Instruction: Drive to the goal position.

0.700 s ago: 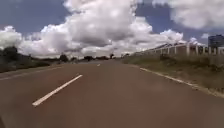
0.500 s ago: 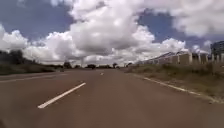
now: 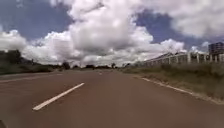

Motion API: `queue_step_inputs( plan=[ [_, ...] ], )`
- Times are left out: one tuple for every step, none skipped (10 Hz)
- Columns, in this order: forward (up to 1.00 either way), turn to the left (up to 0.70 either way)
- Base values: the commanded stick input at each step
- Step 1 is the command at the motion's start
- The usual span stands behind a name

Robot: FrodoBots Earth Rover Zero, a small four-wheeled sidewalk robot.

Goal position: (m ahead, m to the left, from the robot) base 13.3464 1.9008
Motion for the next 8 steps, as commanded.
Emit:
queue_step_inputs(
  plan=[
    [1.0, 0.0],
    [1.0, 0.0],
    [1.0, 0.0],
    [1.0, 0.0],
    [1.0, 0.0],
    [1.0, 0.0],
    [1.0, 0.0],
    [1.0, 0.0]
  ],
)
